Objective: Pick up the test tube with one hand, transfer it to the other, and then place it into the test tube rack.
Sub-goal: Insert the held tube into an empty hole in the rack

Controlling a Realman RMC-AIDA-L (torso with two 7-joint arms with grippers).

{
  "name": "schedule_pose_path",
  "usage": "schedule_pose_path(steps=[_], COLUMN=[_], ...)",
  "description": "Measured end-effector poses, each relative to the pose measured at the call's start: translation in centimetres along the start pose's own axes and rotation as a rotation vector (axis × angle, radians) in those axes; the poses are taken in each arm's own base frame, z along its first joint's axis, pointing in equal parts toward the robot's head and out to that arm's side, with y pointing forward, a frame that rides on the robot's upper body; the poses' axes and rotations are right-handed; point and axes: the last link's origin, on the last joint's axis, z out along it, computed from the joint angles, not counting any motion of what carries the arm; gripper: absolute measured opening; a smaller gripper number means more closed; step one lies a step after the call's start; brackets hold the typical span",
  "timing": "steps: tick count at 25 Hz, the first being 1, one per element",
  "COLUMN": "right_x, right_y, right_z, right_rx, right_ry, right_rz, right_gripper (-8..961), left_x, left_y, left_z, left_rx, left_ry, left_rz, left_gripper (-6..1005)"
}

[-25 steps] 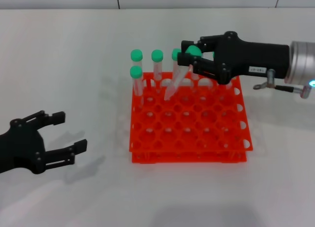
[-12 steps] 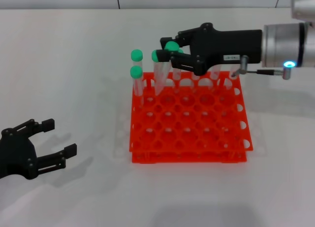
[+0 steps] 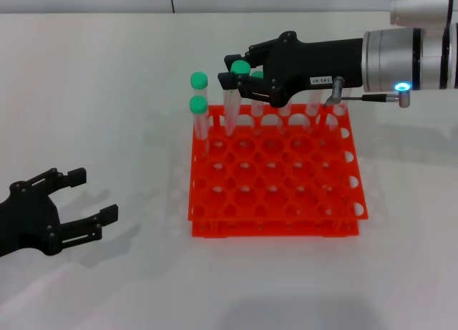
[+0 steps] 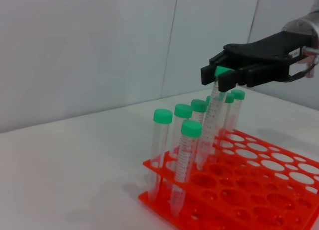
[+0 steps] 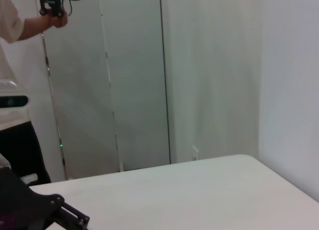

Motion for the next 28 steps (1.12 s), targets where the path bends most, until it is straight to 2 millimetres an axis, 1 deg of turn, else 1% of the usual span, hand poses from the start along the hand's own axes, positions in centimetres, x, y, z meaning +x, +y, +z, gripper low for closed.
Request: schedule_pose_path(steps=[10, 16, 21, 28], right_x=[-0.1, -0.1, 0.1, 0.2], right_y=[-0.1, -0.1, 0.0, 0.1], right_z=[0.6, 1.0, 1.6, 2.0], right_rx=[-0.005, -0.006, -0.009, -0.012], right_ry=[0.046, 0.071, 0.105, 0.123], right_rz=[-0.009, -0.012, -0.019, -0.024], right_gripper=[257, 256, 256, 257], left_x=[0.2, 0.0, 0.0, 0.0], left_y=[-0.3, -0.4, -0.4, -0.4], left_z=[0.3, 0.8, 0.8, 0.8], left_rx=[0.003, -0.011, -0.012, -0.011], left_ry=[0.0, -0.002, -0.005, -0.006], left_rz=[0.007, -0.007, -0.006, -0.005], left_gripper=[880, 880, 880, 880])
